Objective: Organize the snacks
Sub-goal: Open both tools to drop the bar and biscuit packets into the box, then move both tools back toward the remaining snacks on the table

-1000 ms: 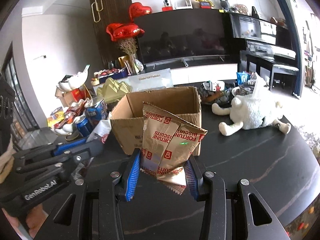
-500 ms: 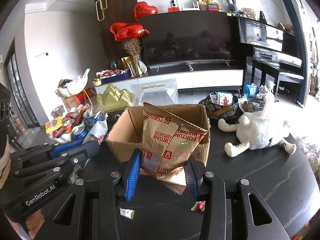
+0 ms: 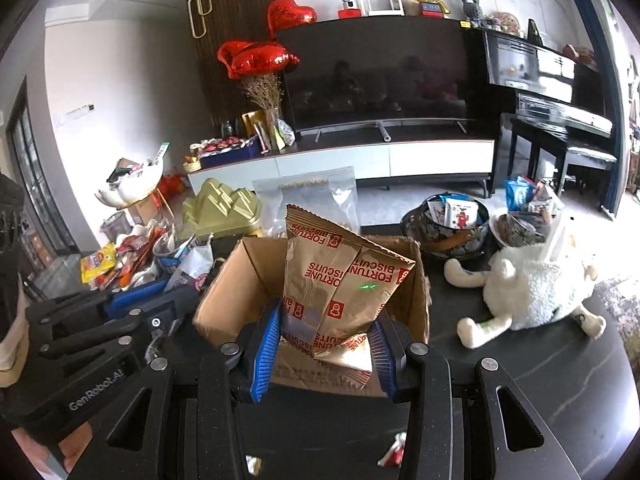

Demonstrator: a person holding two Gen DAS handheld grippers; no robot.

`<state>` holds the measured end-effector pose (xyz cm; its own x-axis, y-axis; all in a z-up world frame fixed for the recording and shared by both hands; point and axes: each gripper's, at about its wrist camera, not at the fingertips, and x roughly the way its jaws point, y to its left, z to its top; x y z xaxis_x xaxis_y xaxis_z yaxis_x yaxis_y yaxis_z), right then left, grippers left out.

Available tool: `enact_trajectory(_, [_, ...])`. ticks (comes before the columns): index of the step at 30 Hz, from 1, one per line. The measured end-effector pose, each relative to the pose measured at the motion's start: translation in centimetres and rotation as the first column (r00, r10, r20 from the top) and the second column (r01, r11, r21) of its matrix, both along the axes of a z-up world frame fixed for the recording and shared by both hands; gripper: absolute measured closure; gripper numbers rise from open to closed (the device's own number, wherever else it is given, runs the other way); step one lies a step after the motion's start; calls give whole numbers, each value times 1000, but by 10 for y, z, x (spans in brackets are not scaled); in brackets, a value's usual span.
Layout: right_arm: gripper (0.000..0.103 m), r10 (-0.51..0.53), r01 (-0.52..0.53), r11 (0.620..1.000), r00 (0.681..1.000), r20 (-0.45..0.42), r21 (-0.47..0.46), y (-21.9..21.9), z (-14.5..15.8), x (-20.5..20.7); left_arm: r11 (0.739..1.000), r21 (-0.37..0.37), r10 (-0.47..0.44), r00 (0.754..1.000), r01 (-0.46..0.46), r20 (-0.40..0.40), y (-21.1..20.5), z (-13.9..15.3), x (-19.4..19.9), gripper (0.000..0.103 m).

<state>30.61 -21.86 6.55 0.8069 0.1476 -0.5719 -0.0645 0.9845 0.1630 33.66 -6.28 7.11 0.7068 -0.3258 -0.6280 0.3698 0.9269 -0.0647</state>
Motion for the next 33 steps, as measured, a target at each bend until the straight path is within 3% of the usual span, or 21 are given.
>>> enact_trajectory(15, [59,8,-9,999,998,-56,-33,-1,-40,66,999,8,38,998,-38,-43,-11,-39,72,81])
enact_trajectory(17, [53,-4,1,999,998,-65,-44,-3,-43,71,998,24,66,997,-66,-25,-10,-42,73,75])
enact_trajectory(20, [50,-21,19,999,998,-66,-36,-9,-48,70,996,43,81,997,-82,7,-7,-42,63,65])
enact_trajectory(33, [47,-5,5,999,1000,3,-51,4,-33,0,999,16,51,998,-51,45,7,-22,-9,61])
